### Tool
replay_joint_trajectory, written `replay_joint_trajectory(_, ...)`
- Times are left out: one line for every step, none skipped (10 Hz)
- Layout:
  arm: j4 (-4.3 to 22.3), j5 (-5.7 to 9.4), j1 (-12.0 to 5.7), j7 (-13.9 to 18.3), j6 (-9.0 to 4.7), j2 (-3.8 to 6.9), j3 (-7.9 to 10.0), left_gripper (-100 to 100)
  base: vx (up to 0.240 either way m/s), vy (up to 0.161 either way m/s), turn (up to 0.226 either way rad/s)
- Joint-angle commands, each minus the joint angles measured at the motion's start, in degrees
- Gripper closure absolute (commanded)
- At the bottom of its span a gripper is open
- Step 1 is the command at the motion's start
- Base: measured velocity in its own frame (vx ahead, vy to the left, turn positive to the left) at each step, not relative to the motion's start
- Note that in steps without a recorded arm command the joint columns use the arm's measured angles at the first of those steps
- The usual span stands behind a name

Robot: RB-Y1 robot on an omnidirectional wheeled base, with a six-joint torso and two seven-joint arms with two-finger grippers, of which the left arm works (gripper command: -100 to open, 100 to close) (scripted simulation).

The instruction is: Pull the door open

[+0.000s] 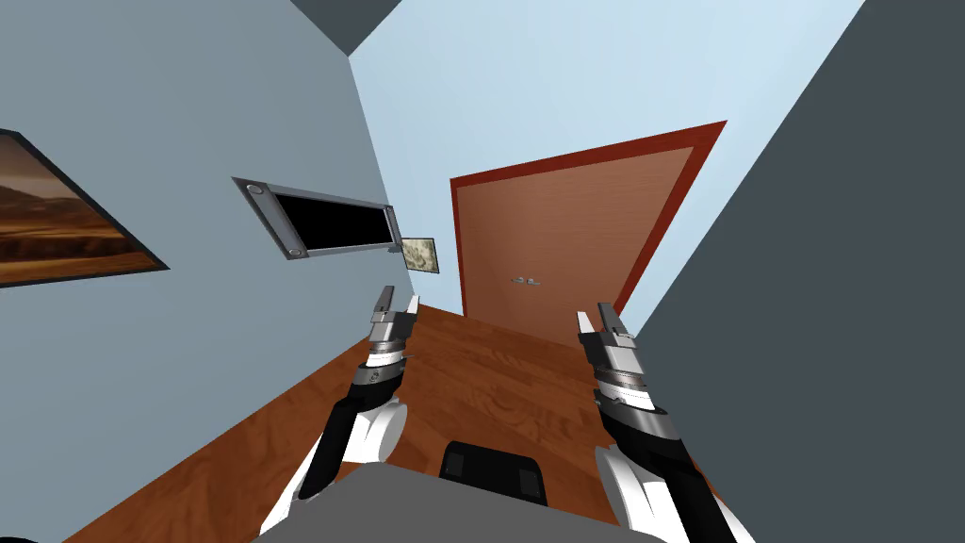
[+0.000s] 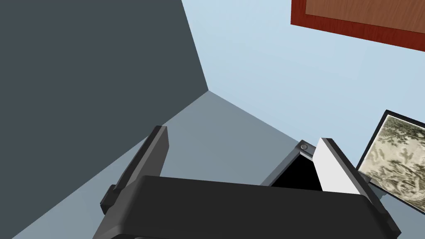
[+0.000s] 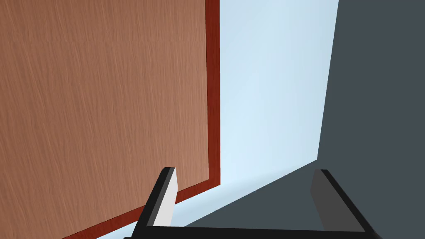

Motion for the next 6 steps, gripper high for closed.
replay_joint_trajectory(1.62,0.02,-0.4,0.23,-0.36,0.35,0.13,-100,0.072,-0.032,-0.052)
replay_joint_trajectory(2.73,0.04,-0.67,0.38,-0.6,0.57,0.21,-100,0.129,-0.047,-0.078)
replay_joint_trajectory(4.4,0.06,-1.08,0.62,-0.96,0.9,0.35,-100,0.16,-0.077,-0.082)
replay_joint_trajectory(5.17,0.07,-1.27,0.73,-1.13,1.03,0.41,-100,0.136,-0.071,-0.041)
replay_joint_trajectory(5.97,0.08,-1.46,0.84,-1.31,1.17,0.47,-100,0.12,-0.059,-0.039)
replay_joint_trajectory(7.56,0.1,-1.85,1.07,-1.66,1.45,0.59,-100,0.136,-0.069,-0.067)
